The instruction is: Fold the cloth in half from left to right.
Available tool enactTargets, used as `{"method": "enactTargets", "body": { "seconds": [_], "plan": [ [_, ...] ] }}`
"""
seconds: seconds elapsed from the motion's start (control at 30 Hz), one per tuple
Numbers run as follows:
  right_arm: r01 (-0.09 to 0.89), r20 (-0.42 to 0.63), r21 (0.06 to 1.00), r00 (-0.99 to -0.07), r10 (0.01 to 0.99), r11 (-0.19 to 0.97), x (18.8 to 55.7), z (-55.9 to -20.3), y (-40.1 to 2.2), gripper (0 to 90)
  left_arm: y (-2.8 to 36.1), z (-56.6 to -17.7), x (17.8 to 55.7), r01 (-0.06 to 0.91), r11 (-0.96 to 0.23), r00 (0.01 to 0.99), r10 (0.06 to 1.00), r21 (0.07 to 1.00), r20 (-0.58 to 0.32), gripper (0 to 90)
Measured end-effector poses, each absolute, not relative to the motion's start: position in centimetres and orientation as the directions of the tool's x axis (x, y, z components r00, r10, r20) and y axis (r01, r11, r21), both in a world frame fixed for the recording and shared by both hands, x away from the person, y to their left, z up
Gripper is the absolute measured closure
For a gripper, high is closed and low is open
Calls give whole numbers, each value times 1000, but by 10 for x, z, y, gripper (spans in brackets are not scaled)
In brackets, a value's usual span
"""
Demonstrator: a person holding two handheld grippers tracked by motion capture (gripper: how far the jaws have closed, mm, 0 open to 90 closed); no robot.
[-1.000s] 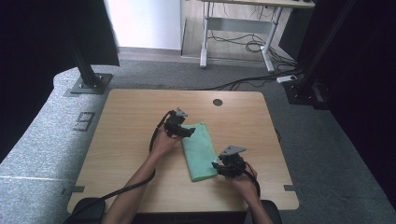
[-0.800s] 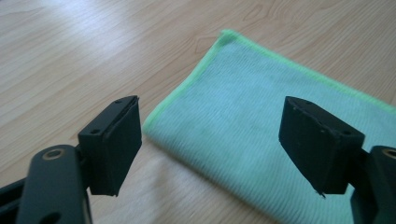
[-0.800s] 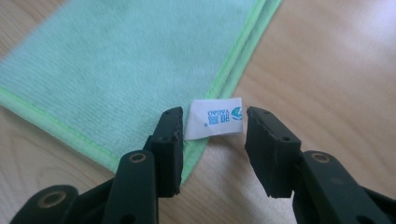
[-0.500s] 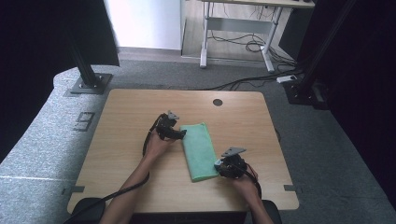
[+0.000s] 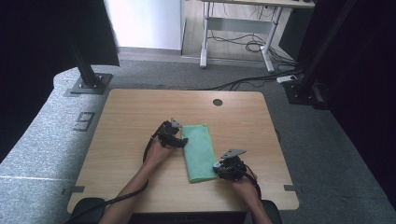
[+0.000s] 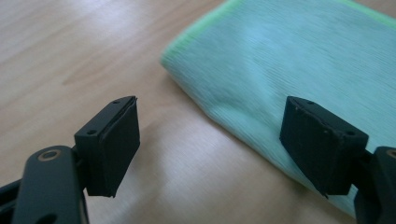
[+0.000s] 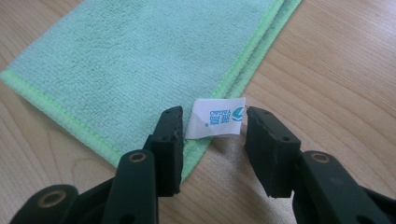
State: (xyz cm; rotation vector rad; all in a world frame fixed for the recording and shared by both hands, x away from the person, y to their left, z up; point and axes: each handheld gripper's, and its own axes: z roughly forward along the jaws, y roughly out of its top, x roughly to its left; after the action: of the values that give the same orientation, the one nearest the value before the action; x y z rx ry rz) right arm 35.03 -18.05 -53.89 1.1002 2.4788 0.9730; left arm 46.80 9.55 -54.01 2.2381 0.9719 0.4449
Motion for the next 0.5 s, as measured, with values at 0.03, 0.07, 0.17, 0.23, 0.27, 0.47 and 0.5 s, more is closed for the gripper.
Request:
{"method": "enactTargets", "body": {
  "seconds": [0.03, 0.07, 0.17, 0.23, 0.27, 0.47, 0.5],
  "plan": [
    [562, 36, 669, -678, 734, 486, 350, -539, -181, 554, 96, -540, 463, 524, -513, 673, 739, 680, 39, 200],
    [561, 37, 671, -679, 734, 485, 351, -539, -181, 553, 96, -541, 458, 521, -513, 677, 735, 683, 36, 200],
    [562, 37, 671, -678, 734, 484, 351, -539, -181, 540, 96, -541, 444, 514, -518, 691, 723, 684, 28, 200],
    [561, 38, 673, -677, 735, 483, 351, -540, -182, 532, 96, -541, 434, 508, -522, 704, 710, 685, 19, 199],
    [561, 37, 673, -677, 735, 483, 351, -540, -182, 529, 95, -541, 429, 509, -518, 707, 707, 687, 10, 199],
    [561, 36, 677, -673, 739, 477, 352, -540, -183, 491, 88, -541, 397, 491, -538, 744, 668, 685, -9, 196],
    [561, 36, 677, -672, 739, 477, 352, -541, -183, 485, 86, -541, 392, 490, -540, 748, 663, 684, -12, 193]
  ]
}}
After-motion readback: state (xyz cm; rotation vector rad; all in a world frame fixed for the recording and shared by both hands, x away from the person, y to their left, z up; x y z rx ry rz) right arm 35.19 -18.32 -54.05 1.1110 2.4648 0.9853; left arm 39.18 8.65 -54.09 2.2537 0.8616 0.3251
